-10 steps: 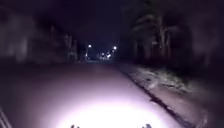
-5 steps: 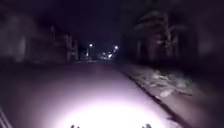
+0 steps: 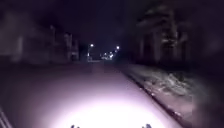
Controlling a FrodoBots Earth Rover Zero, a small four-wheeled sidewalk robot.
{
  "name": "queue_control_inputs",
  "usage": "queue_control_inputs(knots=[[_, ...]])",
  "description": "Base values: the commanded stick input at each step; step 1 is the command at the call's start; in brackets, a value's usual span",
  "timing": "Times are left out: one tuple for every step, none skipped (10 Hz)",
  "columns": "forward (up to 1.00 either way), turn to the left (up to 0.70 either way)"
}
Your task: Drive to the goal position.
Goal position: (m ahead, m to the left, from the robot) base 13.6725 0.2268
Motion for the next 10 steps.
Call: queue_control_inputs(knots=[[1.00, 0.00], [1.00, 0.00], [1.00, -0.12], [1.00, -0.40], [1.00, -0.25], [1.00, -0.06], [1.00, -0.21], [1.00, -0.37], [1.00, -0.01], [1.00, 0.00]])
